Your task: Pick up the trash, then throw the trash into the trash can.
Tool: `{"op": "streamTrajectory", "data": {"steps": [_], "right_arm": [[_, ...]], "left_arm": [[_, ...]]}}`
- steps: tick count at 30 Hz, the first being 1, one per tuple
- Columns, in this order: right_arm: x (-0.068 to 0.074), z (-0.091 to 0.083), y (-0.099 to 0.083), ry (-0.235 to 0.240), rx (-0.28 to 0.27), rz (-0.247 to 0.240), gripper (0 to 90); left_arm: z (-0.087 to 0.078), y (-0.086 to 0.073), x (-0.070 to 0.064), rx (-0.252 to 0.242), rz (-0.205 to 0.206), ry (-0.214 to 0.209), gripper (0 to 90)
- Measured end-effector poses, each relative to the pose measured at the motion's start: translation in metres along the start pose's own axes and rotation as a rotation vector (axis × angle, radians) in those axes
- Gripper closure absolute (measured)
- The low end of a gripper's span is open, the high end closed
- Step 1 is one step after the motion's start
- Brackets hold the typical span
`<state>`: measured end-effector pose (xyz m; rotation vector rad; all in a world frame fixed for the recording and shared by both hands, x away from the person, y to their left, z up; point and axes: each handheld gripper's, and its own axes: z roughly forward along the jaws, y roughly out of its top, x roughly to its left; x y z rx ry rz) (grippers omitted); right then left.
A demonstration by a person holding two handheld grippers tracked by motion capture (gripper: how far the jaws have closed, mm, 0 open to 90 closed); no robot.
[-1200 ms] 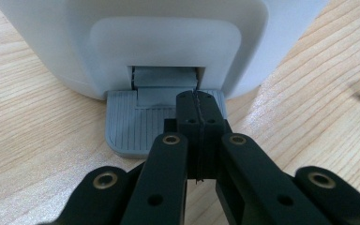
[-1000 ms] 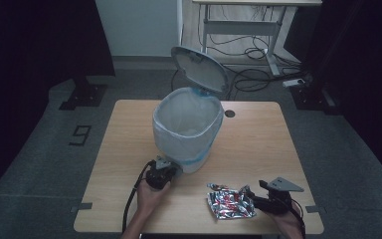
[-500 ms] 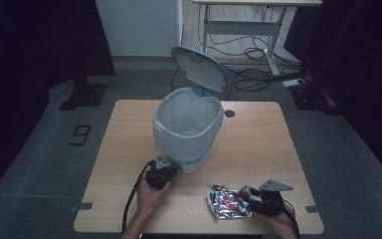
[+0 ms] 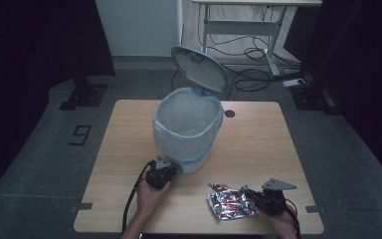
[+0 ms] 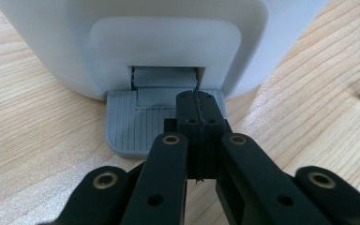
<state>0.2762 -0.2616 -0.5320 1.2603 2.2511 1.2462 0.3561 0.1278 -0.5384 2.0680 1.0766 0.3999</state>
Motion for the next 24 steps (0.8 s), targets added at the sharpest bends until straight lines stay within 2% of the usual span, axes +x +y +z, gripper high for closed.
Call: {"op": "streamTrajectory", "data": {"steps": [8, 11, 15, 19, 24], "right_arm": [[-0.008, -0.016, 0.005, -0.011, -0.078, 0.036, 88.6], [-0.009, -0.02, 0.007, -0.012, -0.097, 0.041, 88.8], [-0.009, -0.024, 0.009, -0.007, -0.112, 0.033, 89.3], [-0.01, -0.028, 0.012, -0.005, -0.131, 0.033, 89.4], [-0.014, -0.034, 0.014, 0.004, -0.164, 0.054, 89.5]], "left_arm": [[0.0, 0.0, 0.0, -0.001, 0.002, -0.001, 90.0], [0.0, 0.0, 0.0, -0.002, 0.002, -0.001, 90.0], [0.0, 0.0, -0.002, 0.001, 0.023, 0.013, 90.0], [0.0, 0.0, -0.002, 0.001, 0.022, 0.012, 90.0], [0.0, 0.0, -0.001, 0.0, 0.02, 0.008, 90.0]]}}
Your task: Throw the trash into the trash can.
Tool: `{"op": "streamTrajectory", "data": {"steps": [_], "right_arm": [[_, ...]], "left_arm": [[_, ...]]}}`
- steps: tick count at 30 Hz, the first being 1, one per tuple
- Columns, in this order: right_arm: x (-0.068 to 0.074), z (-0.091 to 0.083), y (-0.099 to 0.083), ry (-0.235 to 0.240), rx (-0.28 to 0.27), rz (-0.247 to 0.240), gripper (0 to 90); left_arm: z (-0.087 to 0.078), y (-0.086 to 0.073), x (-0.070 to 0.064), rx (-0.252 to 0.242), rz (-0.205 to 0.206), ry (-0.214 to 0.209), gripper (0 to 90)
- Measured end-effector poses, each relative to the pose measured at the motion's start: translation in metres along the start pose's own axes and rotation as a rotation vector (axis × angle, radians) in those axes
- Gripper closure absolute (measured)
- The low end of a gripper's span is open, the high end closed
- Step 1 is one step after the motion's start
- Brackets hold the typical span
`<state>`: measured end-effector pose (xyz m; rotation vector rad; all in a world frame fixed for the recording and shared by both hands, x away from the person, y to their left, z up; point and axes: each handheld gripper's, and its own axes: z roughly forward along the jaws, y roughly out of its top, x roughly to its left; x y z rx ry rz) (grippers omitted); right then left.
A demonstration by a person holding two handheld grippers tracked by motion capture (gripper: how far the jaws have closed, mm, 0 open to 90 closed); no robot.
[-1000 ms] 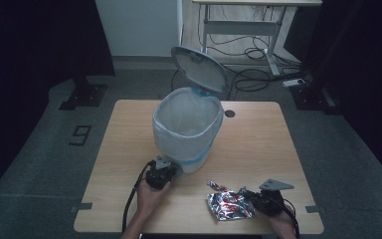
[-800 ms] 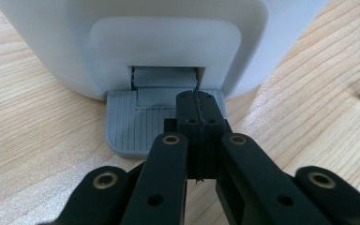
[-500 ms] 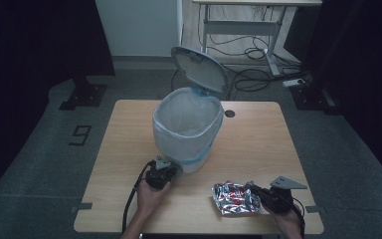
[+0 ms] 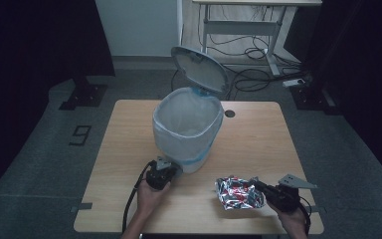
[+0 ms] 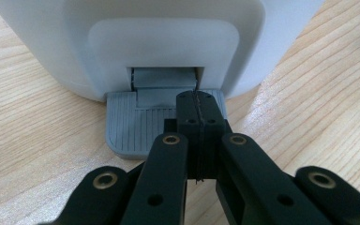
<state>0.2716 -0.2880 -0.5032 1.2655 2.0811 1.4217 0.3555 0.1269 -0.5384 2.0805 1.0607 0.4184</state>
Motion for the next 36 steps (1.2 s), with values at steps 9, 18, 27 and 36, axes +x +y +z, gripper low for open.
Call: {"op": "streamTrajectory", "data": {"steps": [9, 18, 27, 36], "right_arm": [[-0.003, -0.007, 0.006, -0.005, -0.039, 0.015, 89.5], [-0.004, -0.013, 0.014, -0.011, -0.072, 0.017, 89.5], [-0.003, -0.018, 0.024, -0.01, -0.107, 0.018, 89.5], [0.003, -0.022, 0.033, 0.011, -0.138, 0.017, 89.6]], "left_arm": [[0.0, 0.0, 0.0, 0.0, -0.002, -0.003, 90.0], [0.0, 0.0, 0.001, 0.0, -0.001, -0.003, 90.0], [0.0, 0.0, 0.0, -0.002, -0.001, -0.003, 90.0], [0.0, 0.0, 0.001, -0.001, 0.0, -0.003, 90.0]]}}
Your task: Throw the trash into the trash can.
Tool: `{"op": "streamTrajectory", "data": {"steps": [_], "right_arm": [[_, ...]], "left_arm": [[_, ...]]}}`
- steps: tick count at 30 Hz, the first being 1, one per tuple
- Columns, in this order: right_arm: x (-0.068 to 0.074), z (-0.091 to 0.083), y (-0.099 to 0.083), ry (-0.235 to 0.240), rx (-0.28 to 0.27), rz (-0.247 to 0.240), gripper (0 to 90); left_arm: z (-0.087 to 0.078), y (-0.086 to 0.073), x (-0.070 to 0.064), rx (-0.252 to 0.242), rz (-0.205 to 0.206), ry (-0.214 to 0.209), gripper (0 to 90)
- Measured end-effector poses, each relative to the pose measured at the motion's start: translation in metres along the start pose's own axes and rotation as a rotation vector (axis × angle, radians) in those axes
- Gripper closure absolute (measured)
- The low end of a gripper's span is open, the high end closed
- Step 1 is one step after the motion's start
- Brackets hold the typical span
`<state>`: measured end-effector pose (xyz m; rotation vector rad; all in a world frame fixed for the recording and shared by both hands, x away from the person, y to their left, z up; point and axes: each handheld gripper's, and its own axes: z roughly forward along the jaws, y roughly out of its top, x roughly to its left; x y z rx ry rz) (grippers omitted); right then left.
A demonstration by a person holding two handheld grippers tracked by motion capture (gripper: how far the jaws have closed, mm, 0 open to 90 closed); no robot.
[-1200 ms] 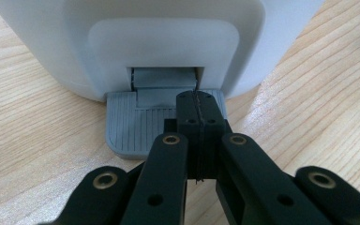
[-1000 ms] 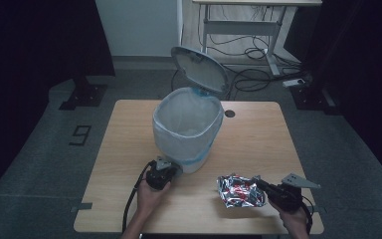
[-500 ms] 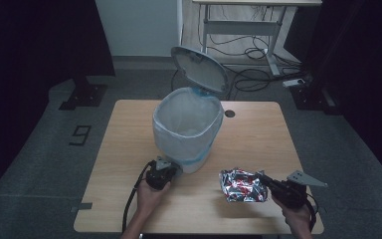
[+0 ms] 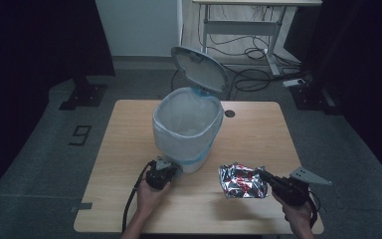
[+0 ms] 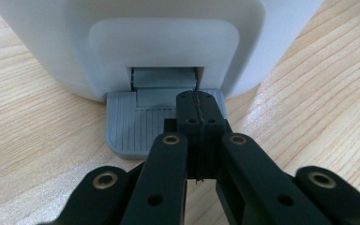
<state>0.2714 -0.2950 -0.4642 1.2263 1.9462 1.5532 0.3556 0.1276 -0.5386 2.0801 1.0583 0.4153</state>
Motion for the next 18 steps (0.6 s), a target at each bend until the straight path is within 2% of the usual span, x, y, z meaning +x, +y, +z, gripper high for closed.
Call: {"op": "streamTrajectory", "data": {"steps": [18], "right_arm": [[0.003, -0.004, 0.017, 0.006, -0.053, -0.004, 89.6]], "left_arm": [[0.0, 0.0, 0.001, -0.002, -0.004, -0.007, 90.0]]}}
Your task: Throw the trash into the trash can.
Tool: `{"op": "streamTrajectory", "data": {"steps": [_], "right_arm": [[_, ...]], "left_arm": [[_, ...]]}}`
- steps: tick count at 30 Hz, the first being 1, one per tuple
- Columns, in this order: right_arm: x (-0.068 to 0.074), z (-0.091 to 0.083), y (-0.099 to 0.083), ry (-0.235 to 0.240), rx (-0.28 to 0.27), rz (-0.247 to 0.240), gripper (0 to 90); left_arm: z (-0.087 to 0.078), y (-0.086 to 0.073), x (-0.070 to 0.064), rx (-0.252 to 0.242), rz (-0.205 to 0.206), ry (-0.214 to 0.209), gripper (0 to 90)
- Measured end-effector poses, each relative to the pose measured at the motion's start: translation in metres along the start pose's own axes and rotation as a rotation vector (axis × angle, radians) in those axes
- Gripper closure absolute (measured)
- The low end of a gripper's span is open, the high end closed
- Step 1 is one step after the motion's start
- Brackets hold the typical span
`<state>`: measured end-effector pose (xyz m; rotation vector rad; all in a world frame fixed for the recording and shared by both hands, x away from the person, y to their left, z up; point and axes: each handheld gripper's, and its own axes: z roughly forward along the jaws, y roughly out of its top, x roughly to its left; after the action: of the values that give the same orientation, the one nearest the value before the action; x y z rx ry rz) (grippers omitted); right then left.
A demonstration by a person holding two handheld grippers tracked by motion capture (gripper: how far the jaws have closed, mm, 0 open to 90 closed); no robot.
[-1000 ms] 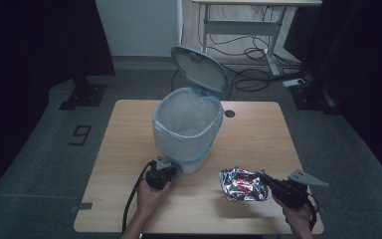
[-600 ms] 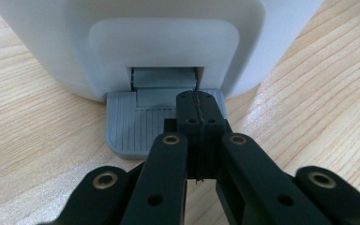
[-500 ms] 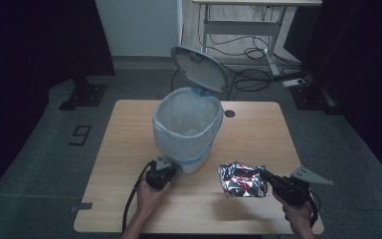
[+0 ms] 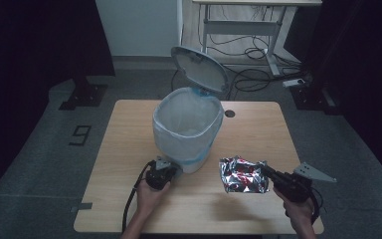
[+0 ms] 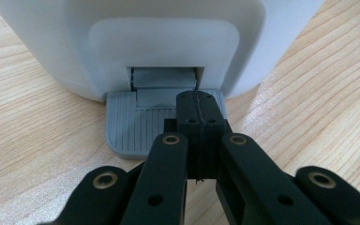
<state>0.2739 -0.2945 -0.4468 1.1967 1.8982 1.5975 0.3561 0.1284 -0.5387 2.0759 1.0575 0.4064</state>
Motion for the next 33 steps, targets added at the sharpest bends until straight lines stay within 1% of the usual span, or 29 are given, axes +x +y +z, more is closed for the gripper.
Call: {"op": "streamTrajectory", "data": {"steps": [16, 25, 33], "right_arm": [[0.008, 0.005, 0.01, 0.013, -0.022, -0.011, 89.5], [0.009, 0.006, 0.015, 0.019, -0.038, 0.007, 89.6], [0.01, 0.006, 0.026, 0.014, -0.049, -0.006, 89.6]], "left_arm": [[0.0, 0.0, 0.001, 0.0, 0.0, -0.004, 90.0], [0.0, 0.0, 0.0, 0.0, 0.007, -0.003, 90.0], [0.0, 0.0, 0.0, 0.0, 0.008, -0.001, 90.0]]}}
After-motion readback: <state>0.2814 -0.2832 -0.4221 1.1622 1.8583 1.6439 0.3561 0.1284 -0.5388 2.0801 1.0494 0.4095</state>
